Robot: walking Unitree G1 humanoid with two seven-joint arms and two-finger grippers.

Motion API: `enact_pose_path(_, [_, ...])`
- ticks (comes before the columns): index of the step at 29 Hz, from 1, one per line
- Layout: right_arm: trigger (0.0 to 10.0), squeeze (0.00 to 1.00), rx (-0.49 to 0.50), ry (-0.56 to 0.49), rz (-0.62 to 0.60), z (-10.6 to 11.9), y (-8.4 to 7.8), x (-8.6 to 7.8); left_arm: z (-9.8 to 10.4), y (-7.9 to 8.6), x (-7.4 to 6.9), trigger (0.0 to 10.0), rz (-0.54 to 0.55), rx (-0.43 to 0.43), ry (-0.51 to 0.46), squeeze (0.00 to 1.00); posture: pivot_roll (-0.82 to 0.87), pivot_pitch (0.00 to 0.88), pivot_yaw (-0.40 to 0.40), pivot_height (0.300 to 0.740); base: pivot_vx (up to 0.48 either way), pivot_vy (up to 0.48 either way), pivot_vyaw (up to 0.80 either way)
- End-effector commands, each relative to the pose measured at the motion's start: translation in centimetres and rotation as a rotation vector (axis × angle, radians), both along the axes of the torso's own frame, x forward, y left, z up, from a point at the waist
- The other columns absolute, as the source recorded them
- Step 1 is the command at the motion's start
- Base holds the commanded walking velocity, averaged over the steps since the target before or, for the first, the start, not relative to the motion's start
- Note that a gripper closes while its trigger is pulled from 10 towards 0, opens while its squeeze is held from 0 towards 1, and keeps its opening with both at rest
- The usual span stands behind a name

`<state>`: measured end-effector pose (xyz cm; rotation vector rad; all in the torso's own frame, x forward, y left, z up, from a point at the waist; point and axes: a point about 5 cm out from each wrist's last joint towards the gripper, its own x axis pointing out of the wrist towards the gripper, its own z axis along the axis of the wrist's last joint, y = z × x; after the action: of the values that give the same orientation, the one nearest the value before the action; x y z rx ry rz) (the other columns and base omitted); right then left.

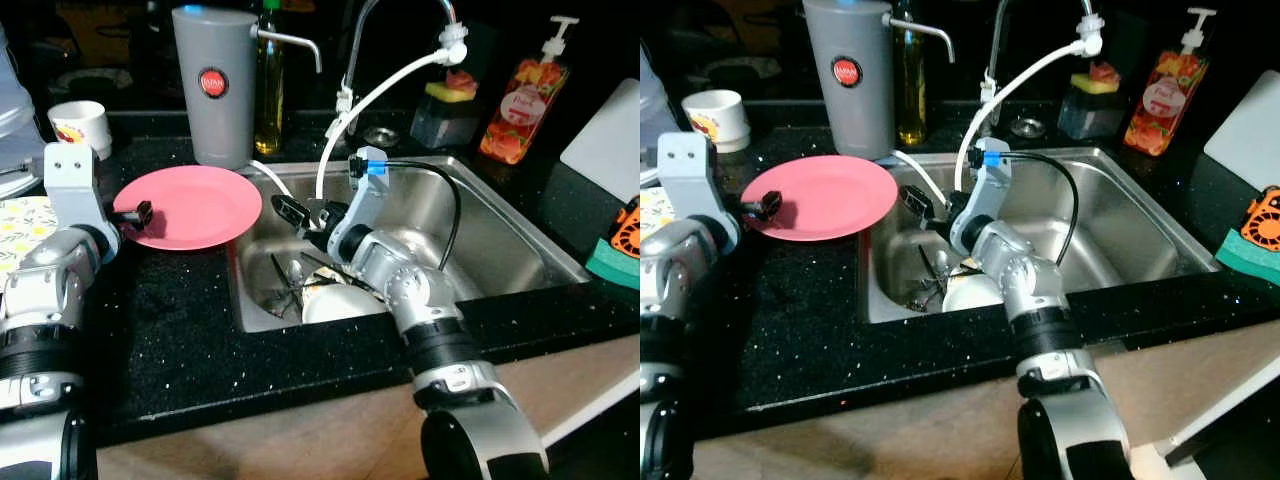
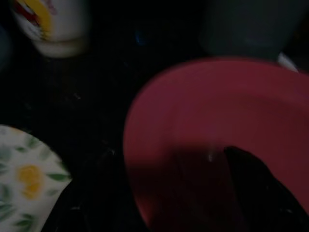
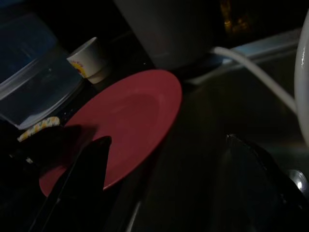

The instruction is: Kitchen organization

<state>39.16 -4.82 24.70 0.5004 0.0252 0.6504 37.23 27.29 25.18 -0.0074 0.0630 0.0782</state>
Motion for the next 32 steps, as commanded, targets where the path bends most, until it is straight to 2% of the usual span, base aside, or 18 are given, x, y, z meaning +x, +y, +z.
enact_pose_path(1, [10.0, 0.0, 0.031, 0.028, -0.013, -0.4, 0.0, 0.2, -0.5, 0.4, 0.0, 10.0, 0.001, 0.016, 0.034, 1.0, -0.01, 0.151, -0.048, 0.74, 0.0, 0.0, 0.0])
enact_pose_path(2, [10.0, 0.0, 0.049, 0.051, -0.011, -0.6, 0.4, 0.3, -0.7, 0.5, 0.1, 10.0, -0.001, 0.003, 0.058, 0.05, -0.01, 0.153, -0.048, 0.74, 0.0, 0.0, 0.0])
enact_pose_path(3, [10.0, 0.0, 0.063, 0.068, -0.01, -0.8, 0.6, 0.4, -0.9, 0.7, 0.1, 10.0, -0.002, -0.003, 0.071, 0.0, 0.0, 0.155, -0.049, 0.74, 0.0, 0.0, 0.0])
enact_pose_path(8, [10.0, 0.0, 0.093, 0.095, -0.016, -0.9, 1.3, 0.6, -1.4, 1.0, 0.1, 10.0, -0.018, -0.102, 0.107, 0.0, 0.0, 0.158, -0.051, 0.74, 0.0, 0.0, 0.0])
enact_pose_path(15, [10.0, 0.0, 0.095, 0.095, -0.016, -0.9, 1.6, 0.7, -1.2, 1.0, 0.2, 10.0, -0.039, -0.173, 0.103, 0.0, 0.0, 0.158, -0.051, 0.74, 0.0, 0.0, 0.0])
enact_pose_path(17, [10.0, 0.0, 0.12, 0.114, -0.019, -1.0, 1.6, 0.9, -0.5, 0.7, 0.5, 10.0, -0.074, -0.263, 0.084, 0.0, 0.01, 0.154, -0.051, 0.74, 0.0, 0.0, 0.0])
enact_pose_path(20, [10.0, 0.0, 0.131, 0.124, -0.021, -1.1, 1.5, 0.9, -0.2, 0.5, 0.6, 10.0, -0.097, -0.301, 0.081, 0.0, 0.01, 0.152, -0.05, 0.74, 0.0, 0.0, 0.0])
enact_pose_path(22, [10.0, 0.0, 0.143, 0.135, -0.025, -1.2, 1.6, 1.0, -0.3, 0.2, 0.7, 10.0, -0.135, -0.353, 0.11, 0.0, 0.01, 0.148, -0.049, 0.74, 0.0, 0.0, 0.0])
enact_pose_path(24, [10.0, 0.0, 0.145, 0.137, -0.025, -1.2, 1.6, 1.0, -0.4, 0.0, 0.7, 10.0, -0.149, -0.361, 0.129, 0.0, 0.01, 0.147, -0.048, 0.74, 0.0, 0.0, 0.0])
enact_pose_path(26, [10.0, 0.0, 0.149, 0.137, -0.026, -1.1, 1.7, 1.0, -1.2, -0.2, 0.8, 10.0, -0.171, -0.373, 0.198, 0.0, 0.01, 0.149, -0.046, 0.74, 0.0, 0.0, 0.0])
enact_pose_path(28, [10.0, 0.0, 0.15, 0.137, -0.026, -1.1, 1.7, 1.0, -1.3, -0.3, 0.8, 10.0, -0.177, -0.383, 0.211, 0.0, 0.01, 0.149, -0.046, 0.74, 0.0, 0.0, 0.0])
enact_pose_path(29, [10.0, 0.0, 0.153, 0.136, -0.028, -1.0, 1.7, 1.1, -1.4, -0.4, 0.9, 5.3, -0.186, -0.386, 0.229, 0.0, 0.01, 0.149, -0.045, 0.74, 0.0, 0.0, 0.0])
enact_pose_path(30, [10.0, 0.0, 0.153, 0.136, -0.028, -1.0, 1.7, 1.1, -1.4, -0.4, 0.9, 5.3, -0.186, -0.386, 0.229, 0.0, 0.01, 0.149, -0.045, 0.74, 0.0, 0.0, 0.0])
enact_pose_path(31, [10.0, 0.0, 0.155, 0.136, -0.029, -1.0, 1.6, 1.1, -1.5, -0.4, 0.9, 3.7, -0.186, -0.385, 0.232, 0.0, 0.01, 0.149, -0.045, 0.74, 0.0, 0.0, 0.0])
enact_pose_path(32, [10.0, 0.0, 0.159, 0.137, -0.03, -1.0, 1.6, 1.2, -1.5, -0.4, 0.9, 2.9, -0.186, -0.395, 0.237, 0.0, 0.01, 0.151, -0.044, 0.74, 0.0, 0.0, 0.0])
